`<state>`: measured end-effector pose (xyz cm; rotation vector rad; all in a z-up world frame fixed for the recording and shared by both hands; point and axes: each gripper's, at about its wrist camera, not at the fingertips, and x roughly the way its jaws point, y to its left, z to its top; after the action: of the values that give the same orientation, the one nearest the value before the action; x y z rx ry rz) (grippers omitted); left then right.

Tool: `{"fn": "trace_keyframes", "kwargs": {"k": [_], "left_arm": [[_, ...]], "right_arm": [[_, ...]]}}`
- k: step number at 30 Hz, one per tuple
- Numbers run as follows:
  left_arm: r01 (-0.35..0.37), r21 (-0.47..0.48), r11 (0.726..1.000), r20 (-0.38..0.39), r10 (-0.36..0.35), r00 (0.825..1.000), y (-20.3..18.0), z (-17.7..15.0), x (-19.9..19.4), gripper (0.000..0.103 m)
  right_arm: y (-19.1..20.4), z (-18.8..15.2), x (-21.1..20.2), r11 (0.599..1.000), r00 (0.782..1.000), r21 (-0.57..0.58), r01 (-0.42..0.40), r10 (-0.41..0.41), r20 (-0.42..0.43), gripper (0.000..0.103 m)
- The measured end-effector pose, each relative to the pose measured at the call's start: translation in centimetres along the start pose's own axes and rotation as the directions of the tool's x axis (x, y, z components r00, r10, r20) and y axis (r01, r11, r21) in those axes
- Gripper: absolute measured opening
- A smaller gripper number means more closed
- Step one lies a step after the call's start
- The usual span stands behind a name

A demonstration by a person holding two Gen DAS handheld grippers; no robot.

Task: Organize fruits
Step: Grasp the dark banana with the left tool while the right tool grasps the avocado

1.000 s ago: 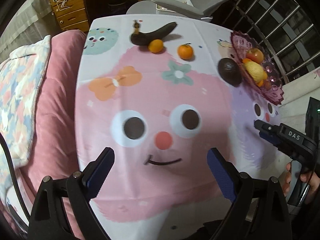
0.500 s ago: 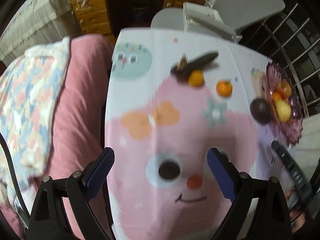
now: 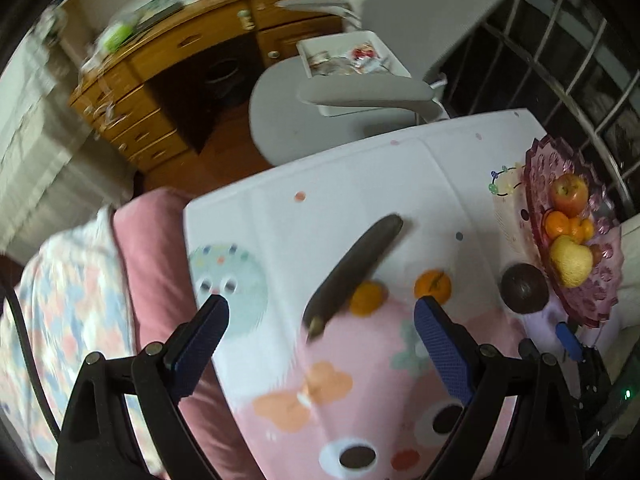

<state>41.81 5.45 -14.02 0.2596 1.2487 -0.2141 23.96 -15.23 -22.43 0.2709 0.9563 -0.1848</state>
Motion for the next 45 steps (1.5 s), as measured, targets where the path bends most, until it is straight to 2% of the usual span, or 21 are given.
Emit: {"fn": "trace_keyframes", "kwargs": {"k": [7,11,15,19,28,34,38,42,45], "left_arm": [[-0.02,0.08,0.997,-0.143,0.032,0.989,-1.9,2.9,6.9,0.093],[-0.018,0.083,0.996,-0.186,0.033,0.982,-2.2,2.7,9.7,0.093],[-0.019,0.075,0.997,-0.215,0.035,0.976,-2.1,2.7,11.8,0.093],[-0.003,0.054,0.999,-0.223,0.015,0.975,-1.8,2.9,12.9,0.093],[0.045,0.049,0.998,-0.237,-0.032,0.971,-1.9,2.9,14.6,0.083],[0.079,0.051,0.996,-0.216,-0.066,0.974,-1.3,3.0,15.0,0.074],[0.108,0.036,0.993,-0.19,-0.099,0.977,-0.7,3.0,15.1,0.064],[0.127,0.005,0.992,-0.17,-0.124,0.978,0.0,2.9,15.0,0.062],[0.15,-0.013,0.989,-0.154,-0.15,0.977,0.6,2.8,15.0,0.059]], "right_arm": [[0.3,0.4,1.8,1.0,0.999,-0.014,0.013,-0.012,0.036,0.077],[0.2,0.3,2.8,1.0,0.999,0.009,0.017,-0.017,0.028,0.077],[-0.1,0.2,3.5,0.997,0.997,0.04,0.061,-0.062,0.035,0.077],[-0.2,0.1,4.3,0.995,0.996,0.06,0.082,-0.085,0.037,0.077],[-0.3,0.9,5.1,0.987,0.99,0.118,0.112,-0.121,0.067,0.082],[0.0,1.4,5.6,0.974,0.986,0.179,0.14,-0.153,0.062,0.083],[0.0,2.1,6.1,0.955,0.981,0.243,0.167,-0.186,0.053,0.083],[-0.8,2.7,6.8,0.926,0.981,0.339,0.167,-0.192,0.042,0.083],[-0.9,3.0,7.1,0.914,0.977,0.358,0.188,-0.21,0.022,0.083]]}}
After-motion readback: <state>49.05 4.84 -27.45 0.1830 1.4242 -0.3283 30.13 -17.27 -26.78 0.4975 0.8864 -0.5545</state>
